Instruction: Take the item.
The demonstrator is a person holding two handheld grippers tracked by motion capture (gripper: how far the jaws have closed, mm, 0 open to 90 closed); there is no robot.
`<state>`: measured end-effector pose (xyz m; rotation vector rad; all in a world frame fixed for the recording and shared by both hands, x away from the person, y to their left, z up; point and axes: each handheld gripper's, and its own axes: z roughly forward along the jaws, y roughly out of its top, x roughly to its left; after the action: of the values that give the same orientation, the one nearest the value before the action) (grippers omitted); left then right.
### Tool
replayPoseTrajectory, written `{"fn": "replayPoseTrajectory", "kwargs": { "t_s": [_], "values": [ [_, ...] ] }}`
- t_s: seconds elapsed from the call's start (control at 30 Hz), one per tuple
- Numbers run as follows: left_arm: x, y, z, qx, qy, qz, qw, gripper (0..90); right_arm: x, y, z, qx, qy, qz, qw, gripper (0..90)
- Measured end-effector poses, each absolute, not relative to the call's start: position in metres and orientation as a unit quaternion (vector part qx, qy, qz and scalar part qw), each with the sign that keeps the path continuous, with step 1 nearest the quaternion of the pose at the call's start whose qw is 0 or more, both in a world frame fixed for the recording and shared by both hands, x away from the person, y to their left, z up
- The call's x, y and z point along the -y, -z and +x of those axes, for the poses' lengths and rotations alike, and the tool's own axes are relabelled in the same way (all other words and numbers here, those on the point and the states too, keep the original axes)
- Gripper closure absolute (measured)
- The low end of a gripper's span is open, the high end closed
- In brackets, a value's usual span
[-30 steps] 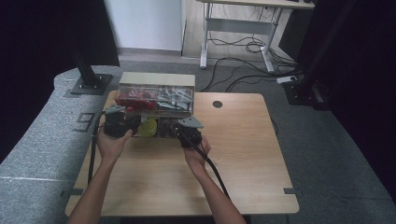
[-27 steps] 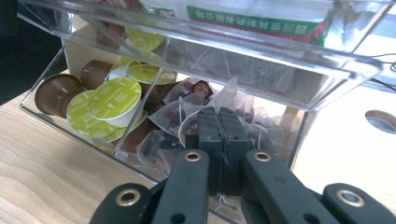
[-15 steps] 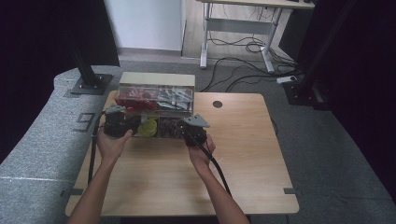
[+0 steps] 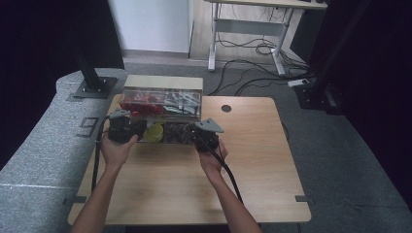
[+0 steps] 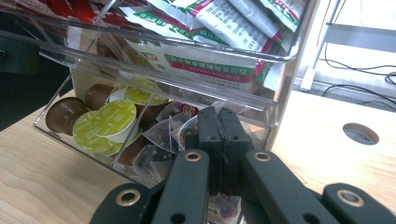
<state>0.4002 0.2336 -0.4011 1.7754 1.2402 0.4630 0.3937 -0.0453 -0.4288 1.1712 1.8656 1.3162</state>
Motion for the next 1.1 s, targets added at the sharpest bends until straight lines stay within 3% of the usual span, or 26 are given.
{"fn": "replayPoseTrajectory", "kwargs": {
  "t_s": [1.1],
  "values": [
    [-0.231, 0.401, 0.400, -0.501, -0.187, 0.718, 0.446, 90.0, 0.091, 0.430, 0.365, -0.679, -0.521, 0.439, 0.274, 89.0]
  ]
}}
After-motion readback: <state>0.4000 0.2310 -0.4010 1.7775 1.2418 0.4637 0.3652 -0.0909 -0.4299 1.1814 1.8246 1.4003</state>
